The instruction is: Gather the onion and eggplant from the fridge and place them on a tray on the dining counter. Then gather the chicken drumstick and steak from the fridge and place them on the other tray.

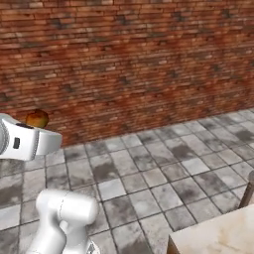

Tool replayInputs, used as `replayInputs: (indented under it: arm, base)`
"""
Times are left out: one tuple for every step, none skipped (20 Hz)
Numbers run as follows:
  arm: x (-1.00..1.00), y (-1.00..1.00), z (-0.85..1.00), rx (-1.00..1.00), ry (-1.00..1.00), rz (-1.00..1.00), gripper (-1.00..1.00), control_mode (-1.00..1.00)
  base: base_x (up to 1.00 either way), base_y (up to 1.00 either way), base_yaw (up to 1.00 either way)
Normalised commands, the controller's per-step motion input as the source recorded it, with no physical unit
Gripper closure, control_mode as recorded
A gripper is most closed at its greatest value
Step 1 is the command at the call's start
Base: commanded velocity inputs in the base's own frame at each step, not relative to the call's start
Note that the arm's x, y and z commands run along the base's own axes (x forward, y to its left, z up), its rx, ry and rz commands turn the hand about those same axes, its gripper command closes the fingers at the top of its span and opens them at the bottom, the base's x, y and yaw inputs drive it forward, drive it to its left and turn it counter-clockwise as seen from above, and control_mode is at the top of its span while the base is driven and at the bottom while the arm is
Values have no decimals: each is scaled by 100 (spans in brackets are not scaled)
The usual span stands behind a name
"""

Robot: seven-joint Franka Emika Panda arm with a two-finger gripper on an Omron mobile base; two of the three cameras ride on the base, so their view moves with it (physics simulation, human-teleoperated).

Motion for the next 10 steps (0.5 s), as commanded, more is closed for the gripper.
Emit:
replayInputs:
  arm:
    - [0, 0, 0, 0, 0, 0, 100, 100]
    - [0, 0, 0, 0, 0, 0, 100, 100]
    - [0, 0, 0, 0, 0, 0, 100, 100]
    - [0, 0, 0, 0, 0, 0, 100, 100]
    - [0, 0, 0, 0, 0, 0, 100, 100]
    - [0, 0, 0, 0, 0, 0, 100, 100]
    - [0, 0, 0, 0, 0, 0, 100, 100]
    - [0, 0, 0, 0, 0, 0, 100, 100]
    - [0, 0, 0, 0, 0, 0, 100, 100]
    - [0, 0, 0, 0, 0, 0, 100, 100]
  base:
    - [60, 46, -59]
    - [58, 46, -59]
    - [56, 45, -59]
    - [56, 46, -59]
    - [55, 45, -59]
    - [55, 45, -59]
    - [55, 45, -59]
    - [55, 45, -59]
    - [55, 46, -58]
    - [57, 49, -57]
